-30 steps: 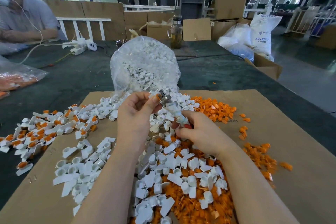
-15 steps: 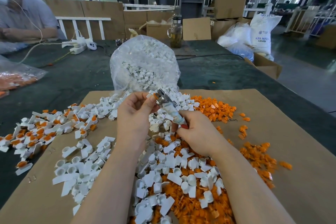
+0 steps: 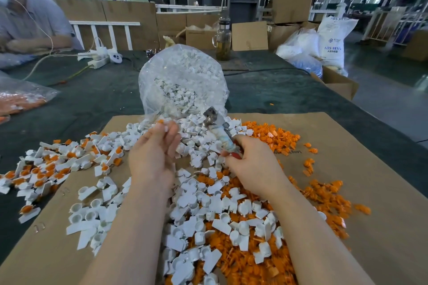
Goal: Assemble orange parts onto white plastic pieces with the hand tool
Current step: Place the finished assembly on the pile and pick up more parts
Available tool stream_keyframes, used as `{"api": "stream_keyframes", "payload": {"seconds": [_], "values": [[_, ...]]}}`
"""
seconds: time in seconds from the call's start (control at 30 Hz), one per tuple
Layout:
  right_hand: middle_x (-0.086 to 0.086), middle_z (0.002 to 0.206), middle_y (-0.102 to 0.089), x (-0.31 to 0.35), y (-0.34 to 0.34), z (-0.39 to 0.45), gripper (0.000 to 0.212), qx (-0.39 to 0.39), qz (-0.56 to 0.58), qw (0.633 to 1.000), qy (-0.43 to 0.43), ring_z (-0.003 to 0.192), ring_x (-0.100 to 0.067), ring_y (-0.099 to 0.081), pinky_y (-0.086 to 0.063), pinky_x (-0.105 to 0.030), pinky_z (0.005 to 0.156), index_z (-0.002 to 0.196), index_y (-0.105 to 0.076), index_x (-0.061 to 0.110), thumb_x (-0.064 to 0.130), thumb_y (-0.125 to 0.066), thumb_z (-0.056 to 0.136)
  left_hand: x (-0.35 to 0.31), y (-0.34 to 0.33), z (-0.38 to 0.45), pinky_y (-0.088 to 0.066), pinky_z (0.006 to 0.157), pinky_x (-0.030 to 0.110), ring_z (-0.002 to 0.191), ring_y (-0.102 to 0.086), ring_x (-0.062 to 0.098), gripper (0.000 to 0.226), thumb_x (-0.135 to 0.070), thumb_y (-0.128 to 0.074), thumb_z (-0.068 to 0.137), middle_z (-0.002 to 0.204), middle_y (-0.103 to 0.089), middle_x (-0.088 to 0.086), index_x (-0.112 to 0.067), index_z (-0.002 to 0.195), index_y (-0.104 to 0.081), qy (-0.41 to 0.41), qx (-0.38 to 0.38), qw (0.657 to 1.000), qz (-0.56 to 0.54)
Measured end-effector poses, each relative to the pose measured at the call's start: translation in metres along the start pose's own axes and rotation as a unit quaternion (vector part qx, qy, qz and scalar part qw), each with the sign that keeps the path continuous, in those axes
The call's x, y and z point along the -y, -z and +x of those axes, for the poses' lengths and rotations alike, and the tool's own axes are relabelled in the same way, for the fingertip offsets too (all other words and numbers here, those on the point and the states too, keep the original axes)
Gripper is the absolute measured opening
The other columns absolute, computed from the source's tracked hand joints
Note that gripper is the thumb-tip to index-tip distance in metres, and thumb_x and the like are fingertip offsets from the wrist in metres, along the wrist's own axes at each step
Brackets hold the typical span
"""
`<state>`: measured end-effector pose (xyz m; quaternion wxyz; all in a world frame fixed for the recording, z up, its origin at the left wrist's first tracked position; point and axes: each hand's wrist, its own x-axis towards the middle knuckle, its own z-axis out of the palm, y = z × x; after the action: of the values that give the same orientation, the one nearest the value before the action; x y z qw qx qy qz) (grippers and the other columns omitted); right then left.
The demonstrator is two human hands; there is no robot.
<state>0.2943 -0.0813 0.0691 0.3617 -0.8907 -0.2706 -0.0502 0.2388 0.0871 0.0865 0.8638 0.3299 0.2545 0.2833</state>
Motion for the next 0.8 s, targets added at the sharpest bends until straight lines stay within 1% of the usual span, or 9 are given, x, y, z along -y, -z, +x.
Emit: {"api": "stream_keyframes", "payload": {"seconds": [0.1,0.17,0.33,0.47,0.5,0.57,0.63,0.73,0.8], "values": [[0.008,0.076,-0.061,-0.005,0.000,0.003,0.008,-0.045,-0.007,0.998,-0.035,0.066,-0.009,-0.054,-0.038,-0.026,0.052,0.089,-0.061,0.022,0.028,-0.057,0.091,-0.012,0.009,0.011,-0.061,0.072,0.022,0.080,-0.075,0.009,0.017,-0.012,-0.057,0.099,0.096,-0.077,0.008,-0.003,0.112,-0.063,0.032,-0.072,0.988,-0.136],[0.009,0.073,-0.059,-0.008,0.001,0.004,0.011,-0.072,-0.017,0.996,-0.058,0.063,-0.008,-0.054,-0.034,-0.024,0.050,0.085,-0.059,0.024,0.032,-0.057,0.092,-0.017,0.014,0.017,-0.060,0.075,0.023,0.082,-0.074,0.009,0.015,-0.010,-0.049,0.103,0.103,-0.074,0.007,-0.004,0.111,-0.060,0.030,-0.093,0.977,-0.190],[0.009,0.068,-0.053,-0.015,0.001,0.006,0.025,-0.089,-0.077,0.989,-0.094,0.060,-0.008,-0.050,-0.030,-0.022,0.048,0.070,-0.047,0.027,0.036,-0.057,0.092,-0.025,0.024,0.023,-0.059,0.083,0.024,0.090,-0.071,0.009,0.025,-0.009,-0.040,0.106,0.108,-0.071,0.004,-0.005,0.121,-0.059,0.012,-0.112,0.957,-0.266],[0.010,0.069,-0.056,-0.017,0.002,0.007,0.019,-0.073,-0.088,0.988,-0.103,0.060,-0.009,-0.053,-0.037,-0.024,0.048,0.075,-0.053,0.026,0.036,-0.058,0.091,-0.025,0.025,0.023,-0.058,0.087,0.026,0.098,-0.071,0.012,0.029,-0.011,-0.047,0.104,0.117,-0.068,0.006,-0.008,0.131,-0.054,-0.004,-0.090,0.961,-0.262],[0.010,0.068,-0.056,-0.016,0.002,0.007,0.019,-0.061,-0.084,0.990,-0.100,0.059,-0.008,-0.053,-0.036,-0.023,0.047,0.074,-0.054,0.028,0.037,-0.058,0.090,-0.025,0.024,0.021,-0.058,0.087,0.027,0.098,-0.071,0.013,0.028,-0.013,-0.050,0.103,0.117,-0.068,0.007,-0.010,0.130,-0.054,0.000,-0.082,0.966,-0.243],[0.009,0.066,-0.057,-0.016,0.002,0.007,0.023,-0.032,-0.076,0.993,-0.085,0.056,-0.007,-0.053,-0.034,-0.021,0.047,0.070,-0.051,0.029,0.036,-0.060,0.089,-0.024,0.019,0.018,-0.060,0.078,0.023,0.085,-0.073,0.009,0.017,-0.016,-0.060,0.098,0.104,-0.074,0.005,-0.008,0.113,-0.060,0.015,-0.072,0.986,-0.149],[0.009,0.066,-0.057,-0.015,0.000,0.006,0.026,0.005,-0.081,0.995,-0.065,0.056,-0.007,-0.053,-0.035,-0.023,0.047,0.068,-0.050,0.028,0.036,-0.061,0.089,-0.021,0.014,0.013,-0.058,0.068,0.020,0.070,-0.069,0.005,0.011,-0.016,-0.070,0.090,0.082,-0.075,-0.001,-0.010,0.099,-0.068,0.028,-0.051,0.998,0.035],[0.009,0.070,-0.058,-0.011,-0.004,0.005,0.018,0.048,-0.114,0.992,-0.032,0.060,-0.008,-0.054,-0.037,-0.024,0.048,0.073,-0.054,0.026,0.033,-0.059,0.090,-0.011,0.009,0.008,-0.054,0.072,0.027,0.076,-0.062,0.011,0.005,-0.019,-0.073,0.088,0.086,-0.074,-0.004,-0.021,0.092,-0.072,-0.007,0.001,0.957,0.291],[0.009,0.071,-0.058,-0.009,-0.005,0.004,0.011,0.059,-0.126,0.990,-0.016,0.062,-0.006,-0.053,-0.036,-0.025,0.048,0.077,-0.057,0.027,0.029,-0.058,0.088,-0.003,0.007,0.004,-0.051,0.060,0.021,0.074,-0.060,0.009,0.008,-0.018,-0.071,0.089,0.088,-0.070,-0.005,-0.025,0.088,-0.071,-0.079,0.040,0.900,0.427]]}}
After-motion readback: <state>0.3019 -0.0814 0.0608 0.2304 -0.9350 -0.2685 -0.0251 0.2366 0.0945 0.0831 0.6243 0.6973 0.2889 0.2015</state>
